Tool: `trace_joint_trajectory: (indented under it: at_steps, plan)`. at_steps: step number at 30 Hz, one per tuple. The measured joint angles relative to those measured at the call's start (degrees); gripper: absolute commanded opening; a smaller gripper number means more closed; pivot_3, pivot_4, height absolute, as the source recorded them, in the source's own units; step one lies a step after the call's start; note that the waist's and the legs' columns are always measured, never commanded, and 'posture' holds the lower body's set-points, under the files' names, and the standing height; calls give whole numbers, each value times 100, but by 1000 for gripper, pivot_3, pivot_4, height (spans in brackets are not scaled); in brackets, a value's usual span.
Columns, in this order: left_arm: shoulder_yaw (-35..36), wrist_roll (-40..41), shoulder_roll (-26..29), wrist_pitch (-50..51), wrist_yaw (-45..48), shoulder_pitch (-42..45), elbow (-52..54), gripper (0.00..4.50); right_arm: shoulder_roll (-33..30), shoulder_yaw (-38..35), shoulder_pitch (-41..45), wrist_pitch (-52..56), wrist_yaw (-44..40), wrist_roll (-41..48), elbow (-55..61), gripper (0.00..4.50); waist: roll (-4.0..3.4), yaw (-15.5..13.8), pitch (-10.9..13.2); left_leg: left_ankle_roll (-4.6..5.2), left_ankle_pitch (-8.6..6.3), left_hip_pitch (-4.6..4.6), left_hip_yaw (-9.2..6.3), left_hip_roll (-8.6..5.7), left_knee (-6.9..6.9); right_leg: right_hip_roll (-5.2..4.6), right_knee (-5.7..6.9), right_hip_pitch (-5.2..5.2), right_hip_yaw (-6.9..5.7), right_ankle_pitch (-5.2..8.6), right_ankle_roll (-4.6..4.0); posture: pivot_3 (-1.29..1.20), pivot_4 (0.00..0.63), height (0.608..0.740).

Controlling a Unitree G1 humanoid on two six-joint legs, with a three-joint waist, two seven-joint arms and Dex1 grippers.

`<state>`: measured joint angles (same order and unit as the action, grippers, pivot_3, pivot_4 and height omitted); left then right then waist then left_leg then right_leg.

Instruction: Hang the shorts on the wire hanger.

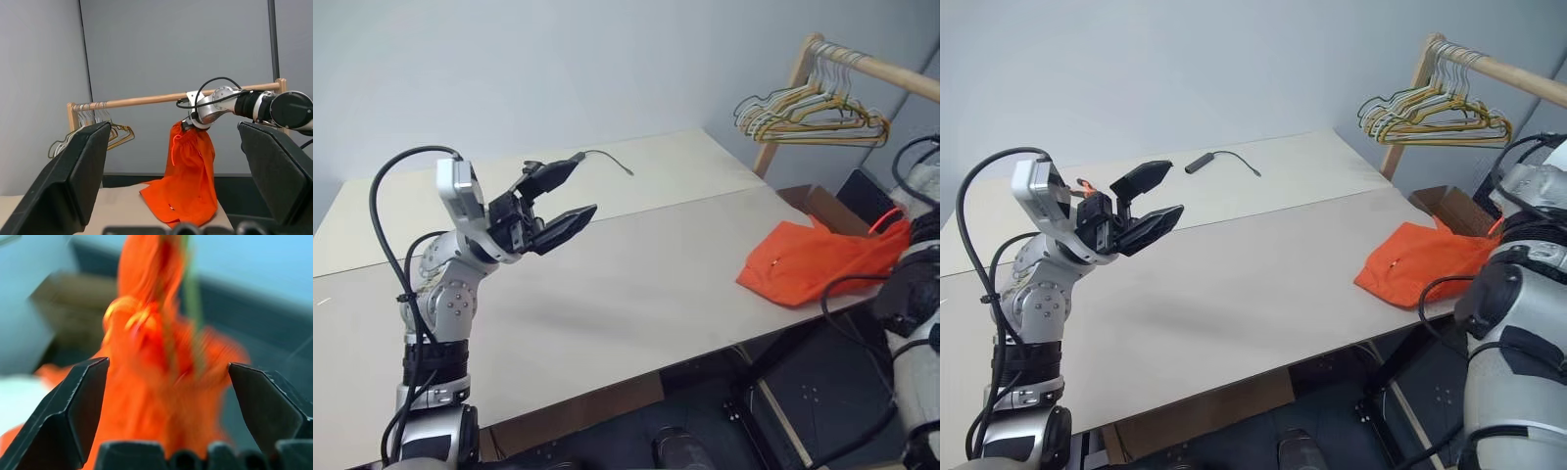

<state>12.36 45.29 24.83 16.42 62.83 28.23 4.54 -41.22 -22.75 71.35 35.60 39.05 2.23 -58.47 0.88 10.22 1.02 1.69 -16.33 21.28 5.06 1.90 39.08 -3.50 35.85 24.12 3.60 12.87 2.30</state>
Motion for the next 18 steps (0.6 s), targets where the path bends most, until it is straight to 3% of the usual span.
trace_joint_trajectory:
  at_steps: [9, 14, 18]
  plan:
    - [-3, -49, 1, -12, -47, -11, -24, 4500, 254, 1662, -419, -1387, -411, -1323, 1817, 4465, -1, 10, -1, 0, 0, -13, 11, 2, 1, 2, 8, -5, 12, -5, 6, -66, 0, 740]
    - [14, -418, 189, -103, -338, -247, -36, 4500, 462, 2381, -943, -1901, -1664, -1540, 2400, 4465, 0, -12, -1, 1, 1, -17, 13, 3, 2, 3, 11, -5, 14, -7, 8, -33, 0, 740]
    - [151, -761, 675, -22, -831, -517, -39, 4500, 748, 2961, -1731, -2130, -3440, -1345, 3361, 4465, 1, -41, -2, 1, 1, -16, 12, 8, 1, 4, 15, 1, 13, -8, 9, -1, 0, 740]
